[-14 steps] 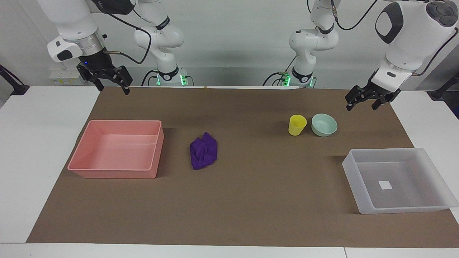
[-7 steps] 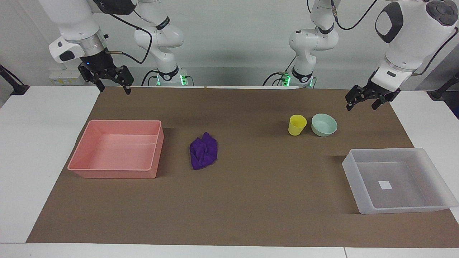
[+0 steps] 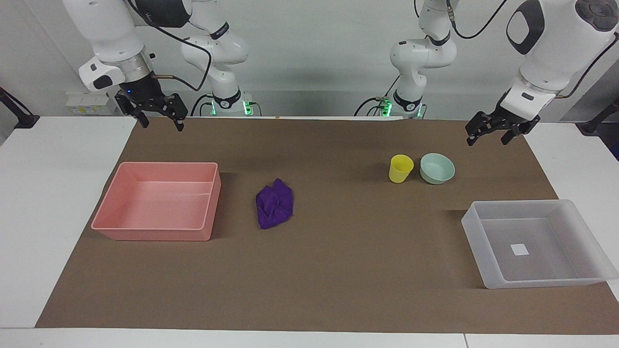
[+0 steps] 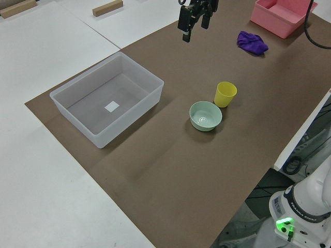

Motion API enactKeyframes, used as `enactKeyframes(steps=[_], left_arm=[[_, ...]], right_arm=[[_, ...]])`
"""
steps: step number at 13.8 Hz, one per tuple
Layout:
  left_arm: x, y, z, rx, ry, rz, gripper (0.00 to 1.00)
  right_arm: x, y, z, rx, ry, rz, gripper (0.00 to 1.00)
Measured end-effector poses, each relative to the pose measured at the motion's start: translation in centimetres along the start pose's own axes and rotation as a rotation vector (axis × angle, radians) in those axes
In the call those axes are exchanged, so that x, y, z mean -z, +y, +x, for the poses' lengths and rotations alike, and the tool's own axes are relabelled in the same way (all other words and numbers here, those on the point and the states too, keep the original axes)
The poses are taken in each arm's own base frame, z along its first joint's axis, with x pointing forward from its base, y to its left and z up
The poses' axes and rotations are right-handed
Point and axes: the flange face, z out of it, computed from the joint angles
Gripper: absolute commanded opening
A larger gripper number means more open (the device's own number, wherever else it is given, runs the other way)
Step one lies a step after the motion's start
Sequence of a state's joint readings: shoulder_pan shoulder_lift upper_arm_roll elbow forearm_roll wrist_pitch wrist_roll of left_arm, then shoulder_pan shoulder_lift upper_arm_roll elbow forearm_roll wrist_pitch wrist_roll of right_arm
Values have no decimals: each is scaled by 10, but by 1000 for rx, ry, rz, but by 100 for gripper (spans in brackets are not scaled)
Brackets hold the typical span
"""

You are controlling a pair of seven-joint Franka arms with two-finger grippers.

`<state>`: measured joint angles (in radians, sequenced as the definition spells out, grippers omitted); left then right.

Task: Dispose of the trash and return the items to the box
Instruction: 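Grasp the purple cloth with the right gripper while the left gripper grasps the cup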

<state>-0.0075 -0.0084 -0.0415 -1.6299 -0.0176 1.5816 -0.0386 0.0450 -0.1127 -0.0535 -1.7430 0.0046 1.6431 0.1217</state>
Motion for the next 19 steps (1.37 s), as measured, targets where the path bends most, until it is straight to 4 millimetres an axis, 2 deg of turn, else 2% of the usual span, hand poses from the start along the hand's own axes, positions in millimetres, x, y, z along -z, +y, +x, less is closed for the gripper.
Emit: enactKeyframes(steps=[2,3,4,6,7,9,12,13,15,17,18,19], left_arm=[[-3,-5,-3,13,-24,1,100],[-11,-14,-5,30,-64,1,100],[-25,-28,-6,56,-114,0,100],[-61,-60,-4,109,-186,-7,100],[-81,-72,-4,128,-208,-11,100],[-123,-79,-8,142,-226,-20,100],[-180,-85,-34,113,-232,-122,100],[-197,-94,-44,87,-228,-156,100],[-229,-112,-62,54,-208,-203,100],[-258,-116,-75,48,-195,-228,100],[-270,-114,-80,44,-193,-232,82],[-279,-111,-84,39,-194,-232,66]], right_arm=[[-10,-10,0,18,15,2,100],[-19,-19,2,31,26,4,100],[-31,-34,6,43,42,7,100],[-60,-77,17,55,68,18,100],[-81,-103,24,49,77,26,100],[-132,-154,36,41,89,42,100],[-204,-215,40,58,111,67,100],[-222,-226,38,71,122,75,100],[-250,-235,28,90,136,84,100],[-277,-240,13,108,125,79,100],[-289,-239,6,115,112,72,100],[-297,-238,2,121,100,66,50]])
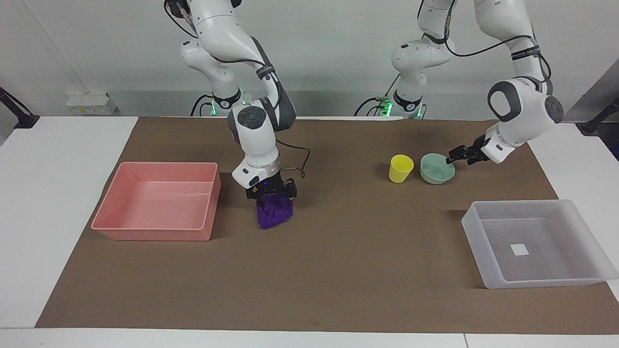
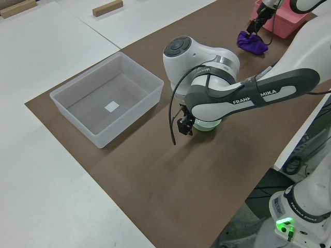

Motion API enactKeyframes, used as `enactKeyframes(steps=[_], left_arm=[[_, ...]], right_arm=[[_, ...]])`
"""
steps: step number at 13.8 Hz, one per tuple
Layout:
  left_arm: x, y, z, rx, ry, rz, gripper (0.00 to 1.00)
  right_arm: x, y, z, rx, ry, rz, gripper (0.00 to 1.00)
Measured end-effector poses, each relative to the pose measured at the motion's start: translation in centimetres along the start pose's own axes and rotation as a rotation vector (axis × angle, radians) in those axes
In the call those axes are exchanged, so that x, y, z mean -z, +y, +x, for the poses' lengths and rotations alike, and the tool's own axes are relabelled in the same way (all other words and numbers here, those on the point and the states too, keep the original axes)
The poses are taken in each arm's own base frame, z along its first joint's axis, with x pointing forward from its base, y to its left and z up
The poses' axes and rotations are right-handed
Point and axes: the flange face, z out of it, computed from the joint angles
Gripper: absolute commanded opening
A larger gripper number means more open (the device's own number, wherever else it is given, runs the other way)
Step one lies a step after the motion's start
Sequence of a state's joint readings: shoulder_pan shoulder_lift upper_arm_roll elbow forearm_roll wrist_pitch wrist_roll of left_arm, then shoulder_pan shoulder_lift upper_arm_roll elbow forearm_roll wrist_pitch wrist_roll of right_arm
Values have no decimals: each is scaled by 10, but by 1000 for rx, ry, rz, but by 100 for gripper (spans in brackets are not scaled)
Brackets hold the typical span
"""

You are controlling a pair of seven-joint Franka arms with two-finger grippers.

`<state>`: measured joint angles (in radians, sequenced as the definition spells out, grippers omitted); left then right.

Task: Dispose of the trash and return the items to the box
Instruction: 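Grasp the purple cloth with the right gripper while the left gripper grasps the cup, then drop the cloth in the tray while the left gripper sets the cup in the box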

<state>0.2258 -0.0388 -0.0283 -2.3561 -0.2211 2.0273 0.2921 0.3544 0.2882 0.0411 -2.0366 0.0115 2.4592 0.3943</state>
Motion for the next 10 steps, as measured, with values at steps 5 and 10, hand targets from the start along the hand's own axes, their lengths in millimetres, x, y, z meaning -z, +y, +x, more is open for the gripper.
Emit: enactKeyframes(steps=[5,10], left_arm=[[-27,4,1,-12,-29,3,0],[-5,5,9,-14,-42,-13,0]], right_arm=[[-7,6,-4,13,-15,-9,0],[0,5,0,1,-5,-5,0]])
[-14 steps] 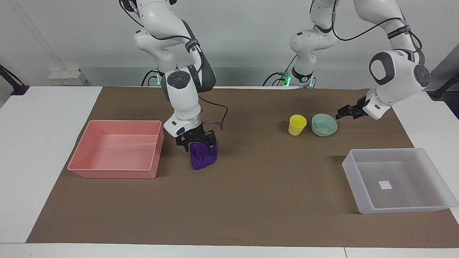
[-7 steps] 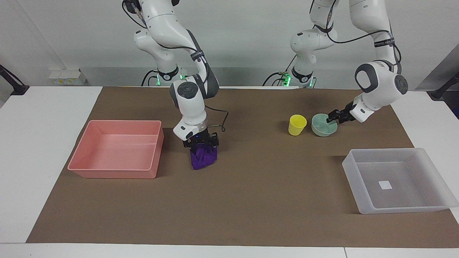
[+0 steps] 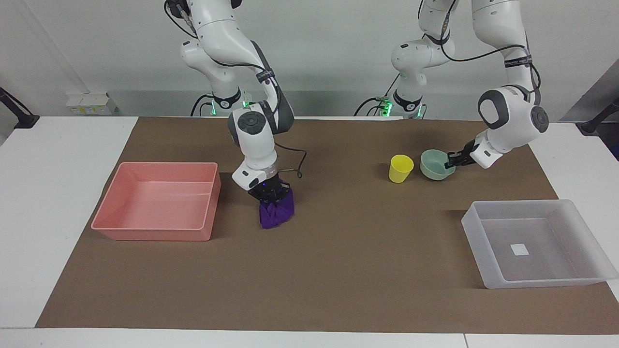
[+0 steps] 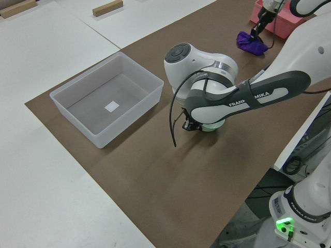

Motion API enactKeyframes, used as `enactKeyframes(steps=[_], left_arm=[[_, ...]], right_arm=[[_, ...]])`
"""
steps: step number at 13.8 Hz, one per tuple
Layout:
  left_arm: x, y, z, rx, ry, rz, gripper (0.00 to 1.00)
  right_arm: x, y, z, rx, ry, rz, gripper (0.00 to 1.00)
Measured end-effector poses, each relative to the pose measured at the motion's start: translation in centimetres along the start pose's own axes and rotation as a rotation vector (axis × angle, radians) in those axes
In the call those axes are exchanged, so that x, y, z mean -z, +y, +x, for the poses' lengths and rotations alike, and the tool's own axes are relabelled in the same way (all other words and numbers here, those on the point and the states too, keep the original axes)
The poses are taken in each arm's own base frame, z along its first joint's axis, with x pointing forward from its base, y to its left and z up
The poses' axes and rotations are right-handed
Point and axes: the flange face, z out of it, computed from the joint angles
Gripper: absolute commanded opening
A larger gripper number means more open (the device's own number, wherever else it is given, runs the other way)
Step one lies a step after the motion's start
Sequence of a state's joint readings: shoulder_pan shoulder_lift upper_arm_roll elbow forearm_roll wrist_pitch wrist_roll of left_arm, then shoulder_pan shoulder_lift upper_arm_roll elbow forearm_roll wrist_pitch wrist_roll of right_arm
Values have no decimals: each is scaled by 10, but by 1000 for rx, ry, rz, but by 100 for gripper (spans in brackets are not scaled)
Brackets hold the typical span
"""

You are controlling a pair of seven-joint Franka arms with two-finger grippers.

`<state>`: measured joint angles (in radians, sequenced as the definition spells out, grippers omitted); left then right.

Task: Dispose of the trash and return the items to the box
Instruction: 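Drop the cloth in the tray while the left gripper sets the cup in the box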

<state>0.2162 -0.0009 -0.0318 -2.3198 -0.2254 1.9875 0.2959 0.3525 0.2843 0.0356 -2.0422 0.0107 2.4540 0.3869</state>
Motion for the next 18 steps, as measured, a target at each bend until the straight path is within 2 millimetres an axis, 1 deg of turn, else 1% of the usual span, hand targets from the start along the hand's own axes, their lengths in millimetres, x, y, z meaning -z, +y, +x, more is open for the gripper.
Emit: enactKeyframes(steps=[1,2,3,4,6,7,8,9,10,11,12,13,14,15,16,17,18], left_arm=[[15,1,2,-2,-10,-10,0],[35,1,4,-2,-17,-20,0],[61,0,6,-2,-17,-30,0],[92,-2,7,-2,-6,-36,0],[154,-8,11,1,62,-31,0],[183,-11,17,3,108,-20,0],[206,-15,29,10,147,-7,0],[218,-20,45,15,170,6,0],[224,-27,64,23,185,18,0],[226,-37,85,41,208,28,0],[227,-49,109,65,260,40,0],[225,-62,127,85,309,50,0],[221,-73,141,97,345,58,0],[217,-81,150,107,368,62,0],[215,-84,155,119,380,63,0],[219,-84,156,129,392,64,0],[228,-82,154,133,408,66,0]], right_arm=[[12,-3,5,-12,5,2,0],[29,-7,12,-28,8,4,0],[53,-10,18,-43,14,6,0],[80,-11,23,-56,21,8,0],[137,-3,25,-72,37,9,0],[166,9,24,-90,47,9,0],[195,29,22,-118,56,5,0],[217,53,20,-134,62,-2,0],[233,80,20,-134,62,-12,0],[243,110,21,-129,59,-22,0],[246,144,24,-115,59,-34,0],[243,176,26,-96,52,-45,0],[237,205,27,-73,41,-54,0],[227,232,27,-55,40,-61,0],[213,254,27,-46,43,-67,0],[193,271,26,-47,38,-70,0],[172,283,25,-56,24,-71,0]])
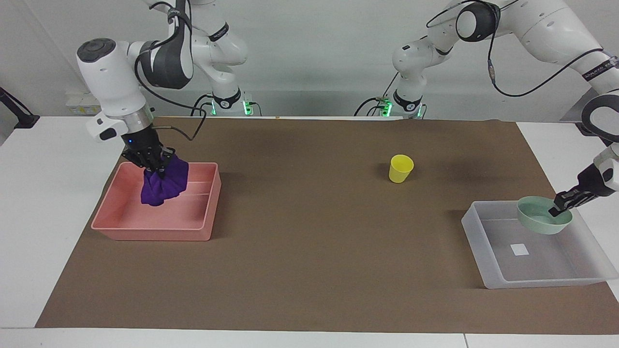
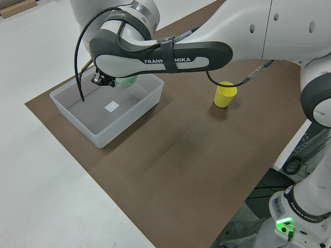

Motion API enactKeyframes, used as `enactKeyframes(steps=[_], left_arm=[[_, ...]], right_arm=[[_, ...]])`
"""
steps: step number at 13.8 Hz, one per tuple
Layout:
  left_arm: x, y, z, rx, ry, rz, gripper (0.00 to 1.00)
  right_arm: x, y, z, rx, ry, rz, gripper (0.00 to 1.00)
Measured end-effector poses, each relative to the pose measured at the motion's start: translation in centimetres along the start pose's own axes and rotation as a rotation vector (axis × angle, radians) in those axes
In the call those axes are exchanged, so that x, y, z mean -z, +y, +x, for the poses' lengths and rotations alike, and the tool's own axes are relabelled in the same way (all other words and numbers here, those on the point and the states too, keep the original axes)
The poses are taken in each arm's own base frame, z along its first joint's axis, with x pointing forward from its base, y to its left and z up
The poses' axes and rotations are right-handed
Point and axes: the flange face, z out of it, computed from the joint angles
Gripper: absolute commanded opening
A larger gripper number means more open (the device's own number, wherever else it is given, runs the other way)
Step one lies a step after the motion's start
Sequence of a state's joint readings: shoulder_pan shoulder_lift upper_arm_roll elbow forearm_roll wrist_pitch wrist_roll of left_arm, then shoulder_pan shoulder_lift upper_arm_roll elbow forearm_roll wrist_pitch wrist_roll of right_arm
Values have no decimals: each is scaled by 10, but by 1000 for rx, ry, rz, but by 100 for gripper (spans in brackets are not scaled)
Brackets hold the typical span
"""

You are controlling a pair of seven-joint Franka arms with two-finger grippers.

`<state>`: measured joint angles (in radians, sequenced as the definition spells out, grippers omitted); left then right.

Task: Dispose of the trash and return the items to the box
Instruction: 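Drop the cloth in the tray while the left gripper sets the cup in the box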

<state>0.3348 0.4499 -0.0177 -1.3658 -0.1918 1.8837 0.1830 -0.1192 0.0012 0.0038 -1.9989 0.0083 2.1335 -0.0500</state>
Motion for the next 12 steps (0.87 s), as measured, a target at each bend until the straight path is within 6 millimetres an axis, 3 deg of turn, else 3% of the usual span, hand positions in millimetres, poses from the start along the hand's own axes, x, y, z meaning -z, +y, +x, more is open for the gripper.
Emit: enactKeyframes(steps=[2,3,5,6,8,9,10,12], left_arm=[[9,2,0,10,13,1,0],[-3,0,-1,15,-7,-1,0],[-51,-7,1,25,-70,-12,0],[-80,-7,3,25,-92,-17,0],[-121,-7,5,24,-129,-26,0],[-135,-9,5,26,-139,-27,30],[-143,-9,6,26,-139,-26,99],[-143,-3,8,15,-131,-27,100]], right_arm=[[-47,8,-2,-14,-24,-1,0],[-68,8,-5,-13,-33,0,2],[-101,6,-13,-11,-32,1,49],[-110,5,-17,-11,-34,1,99],[-112,5,-19,-11,-36,1,100],[-110,5,-18,-10,-32,1,100],[-106,3,-16,-8,-23,2,100],[-87,-6,-9,-3,7,3,100]])
